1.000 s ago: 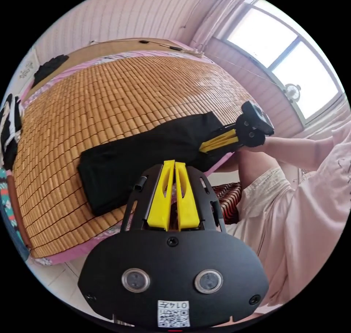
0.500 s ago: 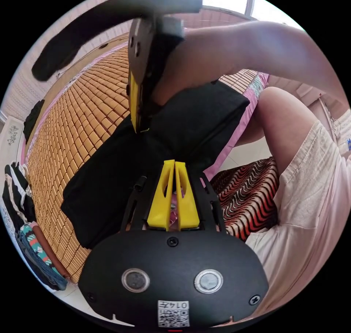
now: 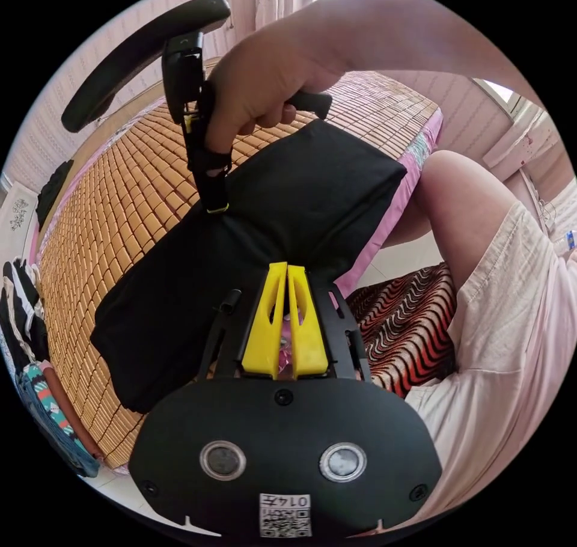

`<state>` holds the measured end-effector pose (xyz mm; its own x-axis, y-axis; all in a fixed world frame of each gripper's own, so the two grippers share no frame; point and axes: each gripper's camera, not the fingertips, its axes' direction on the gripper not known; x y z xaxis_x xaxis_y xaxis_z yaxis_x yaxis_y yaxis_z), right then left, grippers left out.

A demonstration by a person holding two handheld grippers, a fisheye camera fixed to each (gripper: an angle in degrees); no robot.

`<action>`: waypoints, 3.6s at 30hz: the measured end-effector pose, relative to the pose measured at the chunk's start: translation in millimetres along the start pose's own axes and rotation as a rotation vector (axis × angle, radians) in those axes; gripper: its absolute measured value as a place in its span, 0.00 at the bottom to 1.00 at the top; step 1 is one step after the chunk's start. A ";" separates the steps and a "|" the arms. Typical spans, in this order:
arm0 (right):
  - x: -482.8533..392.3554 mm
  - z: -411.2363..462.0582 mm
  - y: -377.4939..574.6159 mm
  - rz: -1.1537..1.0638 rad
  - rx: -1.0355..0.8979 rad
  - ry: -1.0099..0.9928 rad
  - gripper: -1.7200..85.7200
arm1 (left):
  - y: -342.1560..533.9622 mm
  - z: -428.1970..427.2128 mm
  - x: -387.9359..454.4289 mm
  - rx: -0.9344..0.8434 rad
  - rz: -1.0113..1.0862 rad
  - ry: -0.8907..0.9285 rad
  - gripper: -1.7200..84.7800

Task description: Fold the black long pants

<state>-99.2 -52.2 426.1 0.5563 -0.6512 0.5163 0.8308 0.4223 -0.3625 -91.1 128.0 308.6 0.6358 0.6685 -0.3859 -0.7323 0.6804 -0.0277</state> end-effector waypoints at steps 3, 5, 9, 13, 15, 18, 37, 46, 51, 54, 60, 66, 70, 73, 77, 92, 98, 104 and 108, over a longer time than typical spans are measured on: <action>24.6 -23.3 70.8 0.159 0.248 -0.125 0.02 | 15.6 -9.2 -11.2 0.075 -0.073 0.089 0.01; 41.8 -29.0 153.3 0.316 0.376 -0.139 0.02 | 25.2 -23.5 -12.1 0.146 -0.108 0.089 0.01; 59.1 -3.3 264.9 0.519 0.382 -0.161 0.08 | 29.5 -50.9 3.5 0.258 -0.108 0.081 0.05; 68.2 33.3 329.7 0.668 0.328 -0.251 0.17 | -3.1 -43.3 44.3 0.273 0.043 0.171 0.13; 71.8 46.9 342.6 0.717 0.280 -0.205 0.19 | -20.1 -30.6 68.1 0.246 0.135 0.161 0.15; 83.9 65.1 364.8 0.772 0.277 -0.258 0.20 | -43.6 -9.4 102.2 0.205 0.210 0.132 0.20; 156.8 118.0 501.9 0.745 0.413 -0.615 0.07 | -73.3 48.4 176.0 0.101 0.388 0.065 0.22; 190.9 123.3 594.5 0.878 0.787 -0.794 0.13 | -74.6 40.9 173.2 0.137 0.298 -0.077 0.09; 219.5 168.2 602.1 0.974 0.802 -0.944 0.21 | -61.5 21.7 170.3 0.178 0.304 -0.035 0.09; 228.0 188.4 598.5 0.978 0.813 -1.025 0.18 | -51.3 10.7 168.8 0.195 0.319 0.018 0.08; 232.3 186.8 643.1 0.972 0.898 -1.111 0.06 | -46.6 -2.2 163.9 0.235 0.306 0.123 0.08; 226.9 125.5 723.9 0.953 1.034 -0.955 0.05 | -74.6 -16.8 164.4 0.406 0.266 0.353 0.08; 218.5 84.4 727.9 0.941 1.044 -0.863 0.05 | -81.0 -24.7 139.2 0.506 0.141 0.501 0.08; 210.7 69.5 679.5 0.858 1.003 -0.864 0.05 | -62.1 -33.1 103.9 0.540 0.053 0.486 0.08; 189.6 66.8 566.2 0.723 0.881 -0.863 0.06 | -22.5 -44.3 50.7 0.539 -0.083 0.393 0.08; 126.2 85.6 493.3 0.627 0.638 -0.586 0.08 | 43.9 -17.6 -73.9 0.307 -0.468 0.095 0.12; 88.3 76.9 498.4 0.644 0.459 -0.265 0.11 | -27.1 19.2 -77.8 0.227 -0.377 0.049 0.13; 89.1 80.6 497.5 0.768 0.433 -0.194 0.13 | -77.1 66.6 -82.6 0.034 -0.362 0.062 0.14; 90.3 78.4 495.9 0.767 0.427 -0.193 0.13 | -91.6 69.7 -80.6 0.024 -0.333 0.099 0.09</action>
<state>364.5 147.8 353.8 0.9223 0.0075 0.3864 0.1442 0.9209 -0.3622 -58.2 32.7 406.5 0.8114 0.3768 -0.4468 -0.4817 0.8641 -0.1461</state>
